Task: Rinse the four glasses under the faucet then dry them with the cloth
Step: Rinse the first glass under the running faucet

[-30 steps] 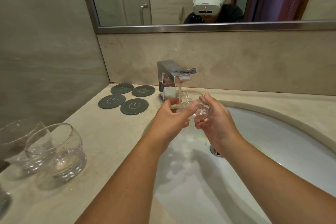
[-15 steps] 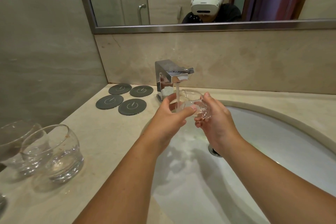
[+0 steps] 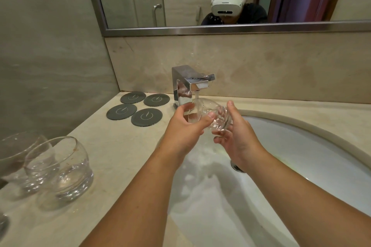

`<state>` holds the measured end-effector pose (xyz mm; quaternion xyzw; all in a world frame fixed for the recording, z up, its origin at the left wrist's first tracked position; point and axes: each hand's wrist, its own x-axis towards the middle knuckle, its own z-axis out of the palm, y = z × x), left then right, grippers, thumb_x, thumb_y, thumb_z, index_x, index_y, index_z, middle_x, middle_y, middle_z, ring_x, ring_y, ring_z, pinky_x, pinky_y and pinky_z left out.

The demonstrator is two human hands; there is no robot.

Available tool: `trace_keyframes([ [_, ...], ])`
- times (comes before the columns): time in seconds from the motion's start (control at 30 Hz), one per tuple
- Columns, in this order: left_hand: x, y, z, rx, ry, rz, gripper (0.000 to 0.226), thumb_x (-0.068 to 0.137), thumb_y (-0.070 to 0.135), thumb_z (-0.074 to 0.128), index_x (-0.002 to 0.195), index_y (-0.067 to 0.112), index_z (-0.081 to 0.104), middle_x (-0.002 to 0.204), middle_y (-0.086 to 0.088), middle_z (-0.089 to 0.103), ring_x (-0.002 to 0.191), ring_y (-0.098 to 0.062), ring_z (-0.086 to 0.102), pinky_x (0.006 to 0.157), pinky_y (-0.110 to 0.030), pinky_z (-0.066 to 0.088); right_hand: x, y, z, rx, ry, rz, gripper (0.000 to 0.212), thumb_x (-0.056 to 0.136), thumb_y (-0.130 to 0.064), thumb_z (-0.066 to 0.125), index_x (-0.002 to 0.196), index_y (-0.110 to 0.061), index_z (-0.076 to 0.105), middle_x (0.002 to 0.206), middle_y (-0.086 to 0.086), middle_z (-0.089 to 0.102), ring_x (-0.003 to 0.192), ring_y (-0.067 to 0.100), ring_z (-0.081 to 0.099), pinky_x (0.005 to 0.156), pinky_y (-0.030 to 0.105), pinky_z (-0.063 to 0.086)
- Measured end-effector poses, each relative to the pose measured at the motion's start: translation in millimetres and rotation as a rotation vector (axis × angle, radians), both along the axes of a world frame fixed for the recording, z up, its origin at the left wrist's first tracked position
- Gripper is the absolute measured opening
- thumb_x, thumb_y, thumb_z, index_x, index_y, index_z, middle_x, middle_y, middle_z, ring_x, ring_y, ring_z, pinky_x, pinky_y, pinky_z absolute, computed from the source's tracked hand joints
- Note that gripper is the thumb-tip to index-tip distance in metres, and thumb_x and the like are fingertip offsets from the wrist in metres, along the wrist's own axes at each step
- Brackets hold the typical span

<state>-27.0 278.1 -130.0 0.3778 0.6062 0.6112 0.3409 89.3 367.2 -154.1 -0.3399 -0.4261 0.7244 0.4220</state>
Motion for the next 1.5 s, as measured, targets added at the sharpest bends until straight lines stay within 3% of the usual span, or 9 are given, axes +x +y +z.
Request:
trace_keyframes([
  [0.23, -1.2, 3.3, -2.4, -0.007, -0.055, -0.048, 0.101, 0.060, 0.049, 0.089, 0.150, 0.030, 0.050, 0.138, -0.002, 0.066, 0.124, -0.016, 0.068, 0.103, -0.037, 0.057, 0.9, 2.0, 1.5, 0.011, 0.093, -0.040, 0.032, 0.104, -0.034, 0.066, 0.117, -0.005, 0.071, 0.091, 0.011, 0.066, 0.053, 0.017, 0.054, 0.047, 0.029, 0.044],
  [0.43, 0.5, 2.9, -3.0, -0.081, -0.072, -0.014, 0.073, 0.082, 0.054, 0.087, 0.138, 0.024, 0.052, 0.127, 0.000, 0.070, 0.099, -0.018, 0.073, 0.093, -0.034, 0.061, 0.4, 0.7, 2.8, 0.060, 0.088, -0.093, 0.031, 0.102, -0.025, 0.067, 0.125, -0.006, 0.070, 0.107, 0.012, 0.071, 0.064, 0.021, 0.059, 0.054, 0.033, 0.048],
  [0.53, -0.9, 5.1, -3.7, -0.056, -0.071, 0.016, 0.090, 0.068, 0.068, 0.089, 0.137, 0.020, 0.058, 0.129, -0.004, 0.071, 0.084, -0.011, 0.075, 0.085, -0.031, 0.063, 1.3, -0.7, 3.8, 0.069, 0.069, -0.098, 0.026, 0.101, -0.022, 0.067, 0.124, -0.011, 0.071, 0.105, 0.009, 0.072, 0.071, 0.023, 0.061, 0.056, 0.033, 0.051],
  [0.6, -2.2, 5.2, -3.4, -0.035, -0.039, 0.029, 0.103, 0.054, 0.073, 0.087, 0.138, 0.019, 0.061, 0.131, -0.004, 0.071, 0.095, -0.010, 0.076, 0.086, -0.031, 0.063, 2.5, -1.9, 5.9, 0.067, 0.079, -0.067, 0.023, 0.100, -0.021, 0.065, 0.120, -0.010, 0.072, 0.104, 0.010, 0.072, 0.071, 0.024, 0.062, 0.057, 0.034, 0.051],
  [0.8, -2.4, 3.6, -3.1, 0.004, 0.045, 0.008, 0.088, 0.061, 0.059, 0.089, 0.138, 0.027, 0.061, 0.128, 0.007, 0.073, 0.117, -0.010, 0.071, 0.098, -0.037, 0.059, 2.0, -4.9, 6.3, -0.041, 0.006, 0.022, 0.043, 0.100, -0.052, 0.066, 0.111, -0.011, 0.076, 0.081, 0.003, 0.071, 0.061, 0.016, 0.061, 0.053, 0.031, 0.048],
  [0.93, -2.3, 2.6, -3.1, -0.010, 0.021, -0.052, 0.073, 0.074, 0.039, 0.091, 0.139, 0.029, 0.060, 0.126, 0.007, 0.075, 0.118, -0.010, 0.071, 0.097, -0.035, 0.055, 2.0, -4.0, 5.3, -0.001, 0.032, 0.025, 0.039, 0.103, -0.045, 0.065, 0.114, -0.008, 0.072, 0.079, 0.006, 0.067, 0.053, 0.016, 0.056, 0.049, 0.029, 0.045],
  [1.1, 3.4, 2.8, -1.0, -0.076, -0.022, -0.062, 0.083, 0.070, 0.058, 0.092, 0.139, 0.031, 0.052, 0.126, 0.007, 0.071, 0.121, -0.015, 0.069, 0.104, -0.040, 0.056, 1.7, -3.4, 6.4, 0.052, 0.075, -0.024, 0.023, 0.103, -0.033, 0.066, 0.108, -0.011, 0.072, 0.085, 0.008, 0.068, 0.060, 0.019, 0.058, 0.051, 0.031, 0.046],
  [1.27, 1.3, 0.6, -0.5, -0.091, -0.015, -0.018, 0.093, 0.067, 0.066, 0.087, 0.142, 0.020, 0.055, 0.126, -0.001, 0.072, 0.096, -0.013, 0.077, 0.086, -0.031, 0.060, 0.9, -1.6, 3.7, 0.091, 0.052, -0.037, 0.022, 0.100, -0.028, 0.068, 0.115, -0.012, 0.073, 0.105, 0.013, 0.069, 0.074, 0.021, 0.064, 0.053, 0.031, 0.049],
  [1.5, -0.5, 1.6, -2.2, -0.007, -0.014, -0.038, 0.085, 0.065, 0.047, 0.090, 0.140, 0.024, 0.057, 0.131, 0.002, 0.072, 0.113, -0.012, 0.074, 0.103, -0.038, 0.059, 1.4, -3.9, 6.8, -0.027, 0.019, 0.031, 0.043, 0.100, -0.056, 0.063, 0.112, -0.015, 0.073, 0.091, 0.005, 0.071, 0.063, 0.017, 0.059, 0.051, 0.030, 0.045],
])
